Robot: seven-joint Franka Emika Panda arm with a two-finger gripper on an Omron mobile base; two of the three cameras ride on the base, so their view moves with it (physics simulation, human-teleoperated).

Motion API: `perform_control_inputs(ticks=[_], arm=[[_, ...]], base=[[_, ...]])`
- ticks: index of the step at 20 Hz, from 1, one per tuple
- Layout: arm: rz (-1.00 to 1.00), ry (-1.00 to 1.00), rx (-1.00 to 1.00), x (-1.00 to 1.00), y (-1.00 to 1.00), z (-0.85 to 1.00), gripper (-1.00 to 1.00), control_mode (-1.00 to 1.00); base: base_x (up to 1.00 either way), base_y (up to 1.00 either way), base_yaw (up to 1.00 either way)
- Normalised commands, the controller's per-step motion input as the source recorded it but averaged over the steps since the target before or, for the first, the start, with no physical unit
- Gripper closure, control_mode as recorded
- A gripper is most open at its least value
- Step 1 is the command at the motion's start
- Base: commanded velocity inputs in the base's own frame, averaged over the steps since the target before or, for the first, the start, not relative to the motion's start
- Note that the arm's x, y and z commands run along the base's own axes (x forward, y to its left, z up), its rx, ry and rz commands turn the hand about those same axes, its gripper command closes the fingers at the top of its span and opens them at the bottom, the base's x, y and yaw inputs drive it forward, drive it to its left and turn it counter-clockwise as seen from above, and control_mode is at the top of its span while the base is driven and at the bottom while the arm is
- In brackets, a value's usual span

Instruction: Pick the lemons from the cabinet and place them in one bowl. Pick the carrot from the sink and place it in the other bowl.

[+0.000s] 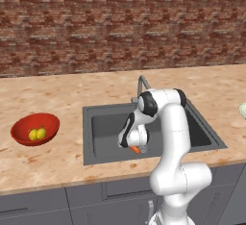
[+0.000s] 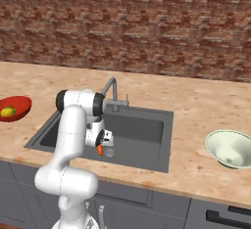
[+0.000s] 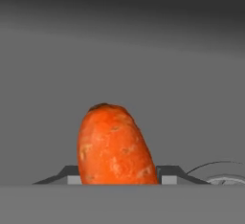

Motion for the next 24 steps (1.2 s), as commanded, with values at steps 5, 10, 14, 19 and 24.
perform_control_inputs(ticks=[5, 10, 14, 19, 24], arm=[[0.04, 0.0, 0.0, 0.0, 0.05, 0.32, 1.0, -1.0], [0.08, 0.0, -0.01, 0.01, 0.42, 0.61, 1.0, -1.0], [0.13, -0.03, -0.03, 0.16, 0.27, 0.86, 1.0, -1.0], [0.08, -0.01, -0.01, 0.15, 0.15, 0.97, 1.0, -1.0], [0.01, 0.0, 0.0, -0.22, 0.09, 0.94, 1.0, -1.0]], base=[[0.0, 0.0, 0.0], [0.0, 0.0, 0.0], [0.0, 0.0, 0.0], [0.0, 0.0, 0.0], [0.0, 0.0, 0.0]])
